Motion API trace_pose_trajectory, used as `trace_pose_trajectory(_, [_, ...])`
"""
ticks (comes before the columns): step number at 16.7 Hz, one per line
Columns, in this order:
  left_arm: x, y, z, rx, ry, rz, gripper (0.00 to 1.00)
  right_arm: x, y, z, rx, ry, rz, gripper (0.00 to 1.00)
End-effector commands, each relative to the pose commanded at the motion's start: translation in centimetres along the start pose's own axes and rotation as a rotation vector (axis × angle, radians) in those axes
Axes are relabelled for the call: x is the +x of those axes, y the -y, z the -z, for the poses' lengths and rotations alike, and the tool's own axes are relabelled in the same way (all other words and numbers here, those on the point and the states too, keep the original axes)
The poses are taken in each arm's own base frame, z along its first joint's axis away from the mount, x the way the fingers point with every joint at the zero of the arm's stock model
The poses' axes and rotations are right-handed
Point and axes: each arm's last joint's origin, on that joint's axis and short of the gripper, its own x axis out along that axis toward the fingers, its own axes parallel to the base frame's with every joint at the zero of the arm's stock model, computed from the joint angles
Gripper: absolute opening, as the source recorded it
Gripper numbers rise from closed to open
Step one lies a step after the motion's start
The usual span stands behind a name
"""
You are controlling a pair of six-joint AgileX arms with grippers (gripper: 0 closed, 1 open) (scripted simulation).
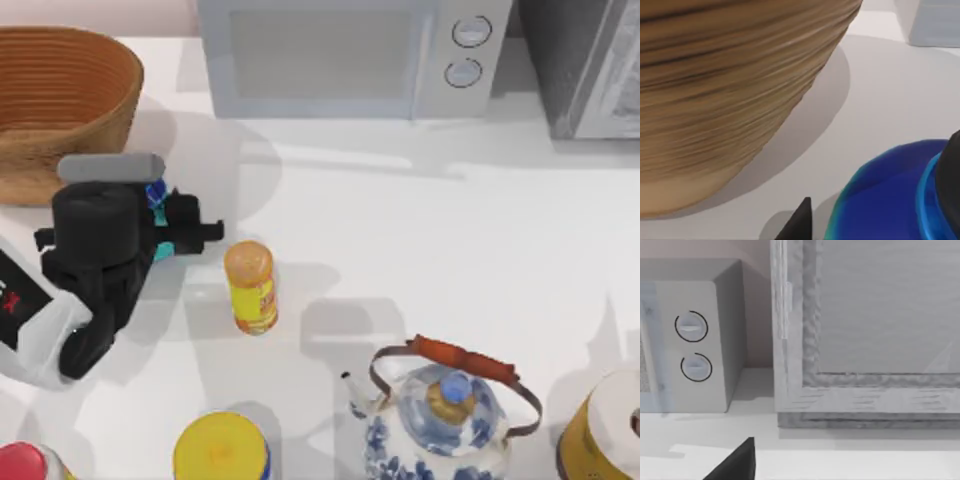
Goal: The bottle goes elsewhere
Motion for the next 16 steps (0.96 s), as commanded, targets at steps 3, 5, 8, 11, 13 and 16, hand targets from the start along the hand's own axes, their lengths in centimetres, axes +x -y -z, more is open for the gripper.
trace_pose_trajectory(3, [0.00,0.00,0.00,0.000,0.000,0.000,0.45,0.00,0.00,0.00,0.000,0.000,0.000,1.00])
trace_pose_trajectory(5, [0.00,0.00,0.00,0.000,0.000,0.000,0.60,0.00,0.00,0.00,0.000,0.000,0.000,1.00])
trace_pose_trajectory(8, [0.00,0.00,0.00,0.000,0.000,0.000,0.83,0.00,0.00,0.00,0.000,0.000,0.000,1.00])
trace_pose_trajectory(11, [0.00,0.00,0.00,0.000,0.000,0.000,1.00,0.00,0.00,0.00,0.000,0.000,0.000,1.00])
trace_pose_trajectory(13, [0.00,0.00,0.00,0.000,0.000,0.000,1.00,0.00,0.00,0.00,0.000,0.000,0.000,1.00])
trace_pose_trajectory(16, [0.00,0.00,0.00,0.000,0.000,0.000,1.00,0.00,0.00,0.00,0.000,0.000,0.000,1.00])
